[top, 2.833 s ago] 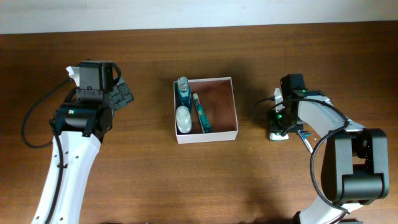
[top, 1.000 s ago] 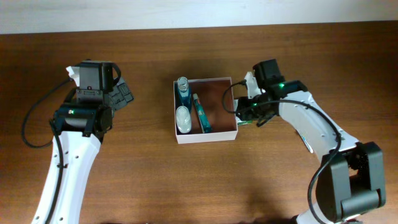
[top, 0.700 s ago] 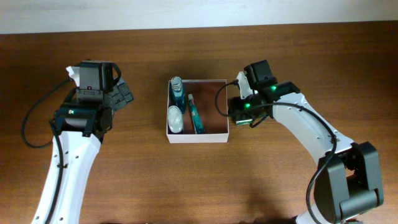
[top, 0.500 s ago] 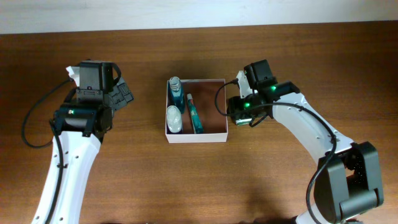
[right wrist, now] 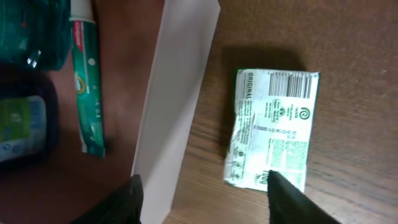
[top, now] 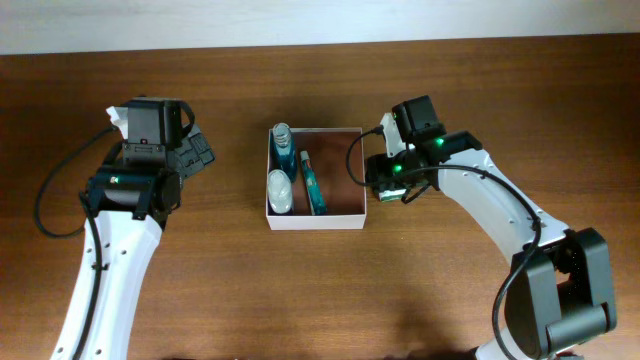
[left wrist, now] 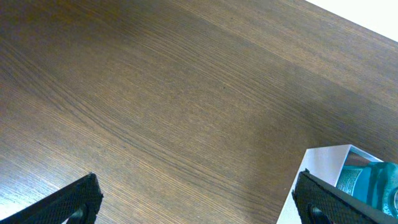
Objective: Pack container
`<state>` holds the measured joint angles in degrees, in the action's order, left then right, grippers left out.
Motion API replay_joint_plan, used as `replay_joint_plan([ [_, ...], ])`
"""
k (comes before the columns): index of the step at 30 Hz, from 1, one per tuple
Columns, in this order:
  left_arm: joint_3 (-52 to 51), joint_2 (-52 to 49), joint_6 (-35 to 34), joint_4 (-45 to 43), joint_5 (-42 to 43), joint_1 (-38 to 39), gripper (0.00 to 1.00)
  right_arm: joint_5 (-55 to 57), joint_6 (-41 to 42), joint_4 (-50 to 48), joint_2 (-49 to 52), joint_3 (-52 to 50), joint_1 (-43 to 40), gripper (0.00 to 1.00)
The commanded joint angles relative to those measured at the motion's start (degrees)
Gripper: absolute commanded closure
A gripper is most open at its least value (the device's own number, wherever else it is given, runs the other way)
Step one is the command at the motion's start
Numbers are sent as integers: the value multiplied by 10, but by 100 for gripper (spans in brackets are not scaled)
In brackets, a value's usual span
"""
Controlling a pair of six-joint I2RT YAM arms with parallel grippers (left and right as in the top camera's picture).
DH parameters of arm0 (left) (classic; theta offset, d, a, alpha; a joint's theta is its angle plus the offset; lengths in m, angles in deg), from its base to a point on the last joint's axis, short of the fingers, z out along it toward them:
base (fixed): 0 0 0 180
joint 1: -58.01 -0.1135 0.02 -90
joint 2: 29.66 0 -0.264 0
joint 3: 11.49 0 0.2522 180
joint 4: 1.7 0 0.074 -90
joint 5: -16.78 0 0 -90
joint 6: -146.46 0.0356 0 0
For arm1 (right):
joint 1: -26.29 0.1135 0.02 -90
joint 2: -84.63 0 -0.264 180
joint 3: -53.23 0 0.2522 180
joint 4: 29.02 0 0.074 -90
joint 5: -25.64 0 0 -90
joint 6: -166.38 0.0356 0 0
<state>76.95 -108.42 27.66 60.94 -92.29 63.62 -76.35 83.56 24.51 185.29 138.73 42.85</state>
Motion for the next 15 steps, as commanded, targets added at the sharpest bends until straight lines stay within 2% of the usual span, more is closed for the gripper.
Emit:
replay_joint_plan([
  [1,5,-3,-3,1,0,-1,1,17,-70,-1,0,-5,7,42],
  [7,5,-3,-3,0,0,-2,1,71,-71,-2,1,-5,7,42],
  [15,5,-3,-3,0,0,-2,1,78,-47,-7,19,-5,6,42],
])
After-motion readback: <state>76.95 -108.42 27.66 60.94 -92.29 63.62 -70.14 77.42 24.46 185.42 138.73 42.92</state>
